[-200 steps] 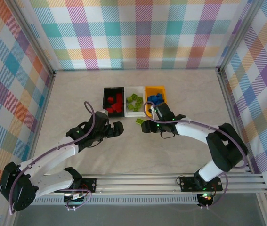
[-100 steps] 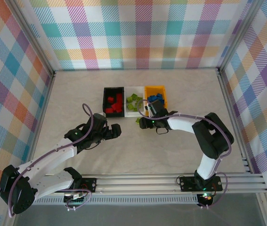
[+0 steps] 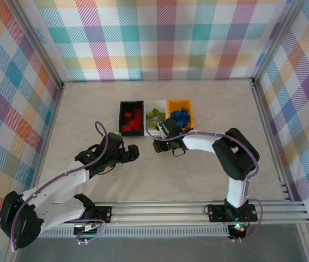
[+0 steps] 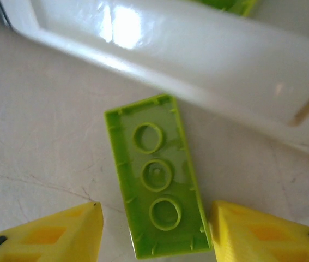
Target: Sort the legos into containers by color
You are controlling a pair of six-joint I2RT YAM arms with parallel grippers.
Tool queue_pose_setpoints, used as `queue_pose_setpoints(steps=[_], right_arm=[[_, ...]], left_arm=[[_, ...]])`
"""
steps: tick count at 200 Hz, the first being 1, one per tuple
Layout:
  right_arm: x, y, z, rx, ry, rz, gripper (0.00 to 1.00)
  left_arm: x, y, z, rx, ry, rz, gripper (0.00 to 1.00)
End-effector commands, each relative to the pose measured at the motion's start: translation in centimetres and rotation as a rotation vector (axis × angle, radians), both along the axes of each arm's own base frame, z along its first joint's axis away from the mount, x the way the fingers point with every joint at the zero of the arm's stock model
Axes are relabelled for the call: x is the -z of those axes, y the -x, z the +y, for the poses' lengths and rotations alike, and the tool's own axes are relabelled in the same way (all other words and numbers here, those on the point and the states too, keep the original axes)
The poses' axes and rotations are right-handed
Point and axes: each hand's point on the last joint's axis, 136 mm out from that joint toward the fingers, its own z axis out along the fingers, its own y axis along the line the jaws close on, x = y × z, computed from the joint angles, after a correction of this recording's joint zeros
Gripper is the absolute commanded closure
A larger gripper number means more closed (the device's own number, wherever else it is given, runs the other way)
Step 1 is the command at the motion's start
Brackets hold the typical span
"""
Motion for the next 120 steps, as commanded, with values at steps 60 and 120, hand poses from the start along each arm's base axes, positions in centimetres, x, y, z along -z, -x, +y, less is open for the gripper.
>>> queue_pose_setpoints(steps=[60,120], right_arm=[[1.7,-0.6,-0.1,-0.016,0.237,-0.033,0.41],[1.9,-0.5,-0.4,-0.012,0.283,-0.048,0.62]], left_arm=[[0.2,0.5,0.8,-0.013,0.006,0.007,0.00],[0.3,0.6,0.8,-0.014,0.015,0.007,0.00]])
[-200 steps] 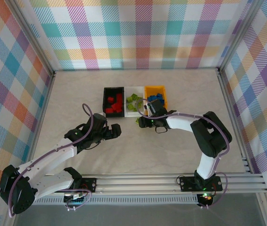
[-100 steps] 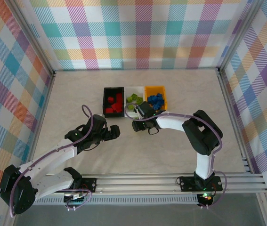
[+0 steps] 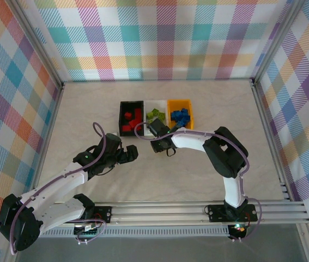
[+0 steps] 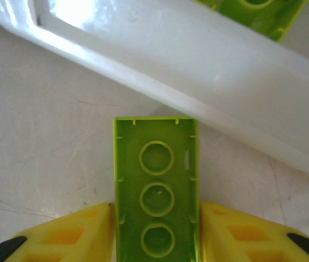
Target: Sort the legos into containers by color
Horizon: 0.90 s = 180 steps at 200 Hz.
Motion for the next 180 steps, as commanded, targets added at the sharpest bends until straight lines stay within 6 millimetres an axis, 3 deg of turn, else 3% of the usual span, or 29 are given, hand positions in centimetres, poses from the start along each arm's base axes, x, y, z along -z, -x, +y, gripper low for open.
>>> queue_pose_setpoints(steps=[1,37,74,90,111,127,149,180], right_arm=[[1.4,0.1,-1.2,0.004,0.064,0.008,0.62],[-0.3,0.7,-0.6,-0.019,-0.023,-0.018,0.67],[-2.7,3.2,-0.8,-0.036,-0.149,0.003,0.68],[-4.6,4.6,-1.2,-0.039,-0.213,0.004,0.68],[-7.8,5.1,-1.6,-0.039,-0.268,-0.039,0.68],[-10.5,3.9,-1.3,-0.031,-0.306,-0.074,0.67],[-12.1,0.3,-0.5,0.002,-0.330,-0.080,0.67],[-11.7,-5.7,0.6,0.065,-0.323,-0.068,0.64]], left_arm=[[0.3,0.4,0.4,-0.006,0.006,0.013,0.00],[0.0,0.3,0.5,-0.009,0.006,0.009,0.00],[-0.5,0.2,0.7,-0.011,0.003,-0.006,0.00],[-0.5,0.1,0.8,-0.013,0.000,-0.007,0.00],[-0.5,0.0,0.9,-0.022,-0.001,-0.011,0.00],[-0.4,-0.2,1.0,-0.032,0.004,-0.014,0.00],[-0.7,-0.2,1.0,-0.037,0.011,-0.023,0.00],[-1.2,-0.2,1.2,-0.045,0.018,-0.031,0.00]])
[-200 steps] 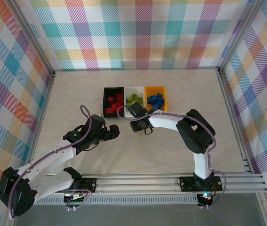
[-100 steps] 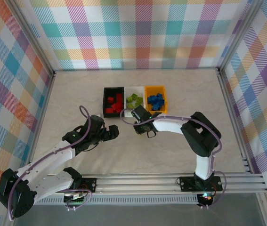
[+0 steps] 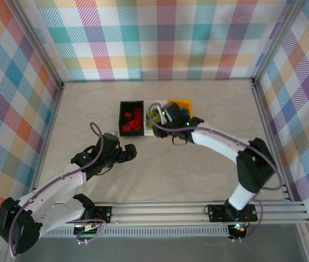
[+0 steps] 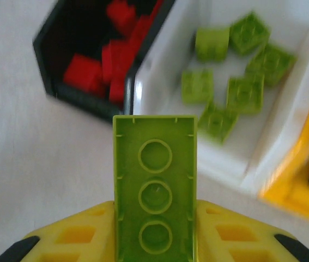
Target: Sort the legos into containers by color
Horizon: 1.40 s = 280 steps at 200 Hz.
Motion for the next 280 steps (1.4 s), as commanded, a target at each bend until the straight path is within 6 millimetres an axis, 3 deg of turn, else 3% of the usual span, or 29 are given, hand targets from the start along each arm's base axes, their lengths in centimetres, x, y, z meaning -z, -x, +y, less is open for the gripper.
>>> queue_pose_setpoints(steps=[1,23,38,53,76,103,104,107,110,135,157,193,219,243,280], right_arm=[[1.6,-3.4,0.1,0.040,0.021,0.061,0.64],[2.2,-6.7,0.6,0.073,0.033,0.082,0.60],[1.8,-8.0,1.0,0.082,0.021,0.081,0.49],[0.3,-8.9,1.2,0.092,-0.013,0.062,0.42],[-3.6,-9.1,1.0,0.096,-0.071,-0.008,0.38],[-6.8,-7.0,-0.3,0.101,-0.131,-0.062,0.30],[-6.9,-6.9,-0.4,0.101,-0.134,-0.065,0.27],[-6.8,-6.6,-0.6,0.100,-0.137,-0.065,0.05],[-7.0,-6.2,-0.8,0.098,-0.146,-0.070,0.00],[-7.0,-2.9,-2.7,0.103,-0.189,-0.074,0.00],[-6.3,-0.5,-5.2,0.145,-0.204,-0.102,0.00],[-6.2,2.7,-10.1,0.245,-0.202,-0.215,0.00],[-5.6,4.2,-13.0,0.302,-0.168,-0.243,0.00],[-4.5,4.4,-16.3,0.419,-0.154,-0.184,0.00],[-3.7,4.1,-19.9,0.522,-0.147,-0.146,0.00]], left_arm=[[-0.5,0.0,0.6,-0.025,0.004,-0.012,0.00],[-0.8,0.0,0.7,-0.031,0.007,-0.014,0.00],[-1.0,-0.1,0.8,-0.036,0.006,-0.021,0.00],[-1.4,-0.3,1.0,-0.046,-0.004,-0.038,0.00],[-2.4,-0.8,1.8,-0.079,-0.025,-0.077,0.00],[-4.0,-2.0,3.3,-0.154,-0.057,-0.192,0.00],[-4.1,-2.1,3.4,-0.158,-0.059,-0.198,0.00],[-4.3,-2.3,3.7,-0.175,-0.065,-0.216,0.00],[-4.5,-2.5,4.0,-0.191,-0.072,-0.235,0.00],[-6.7,-4.5,6.3,-0.296,-0.131,-0.406,0.00],[-7.1,-6.5,8.4,-0.368,-0.205,-0.470,0.00],[-5.6,-10.3,12.4,-0.418,-0.371,-0.461,0.00],[-1.7,-11.9,16.1,-0.437,-0.517,-0.354,0.00],[0.9,-12.6,17.4,-0.459,-0.537,-0.389,0.00],[2.0,-14.7,17.8,-0.409,-0.553,-0.440,0.00]])
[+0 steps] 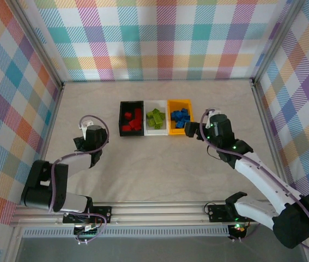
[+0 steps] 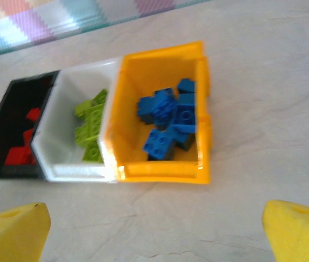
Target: Sort the legos into containers by color
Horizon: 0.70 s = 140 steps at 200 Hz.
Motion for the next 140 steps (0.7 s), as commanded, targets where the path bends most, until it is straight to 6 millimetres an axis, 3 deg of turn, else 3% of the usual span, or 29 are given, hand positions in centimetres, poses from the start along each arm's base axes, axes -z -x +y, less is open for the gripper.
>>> queue_pose_setpoints(steps=[1,24,40,50,63,105,140], right_arm=[[1.3,0.4,-2.4,0.081,0.002,0.051,0.00],[1.4,-0.1,-5.4,0.169,0.022,0.045,0.00],[1.3,-1.0,-8.1,0.242,0.064,0.007,0.00],[1.6,-1.5,-9.8,0.287,0.101,-0.007,0.00],[1.8,-2.3,-11.6,0.323,0.142,-0.043,0.00],[4.6,-4.9,-13.6,0.295,0.233,-0.247,0.00],[8.5,-6.6,-13.9,0.230,0.210,-0.212,0.00]], left_arm=[[-2.7,-3.1,0.1,0.054,-0.014,-0.151,0.00],[-1.5,-3.9,-1.7,0.172,0.016,-0.146,0.00],[-0.6,-3.5,-2.7,0.251,0.042,-0.168,0.00],[-1.2,-3.2,-2.9,0.270,0.031,-0.265,0.00],[-0.6,-3.2,-2.0,0.219,0.043,-0.202,0.00],[-0.6,-3.3,-1.8,0.203,0.038,-0.202,0.00],[-0.7,-3.3,-1.9,0.208,0.039,-0.207,0.00]])
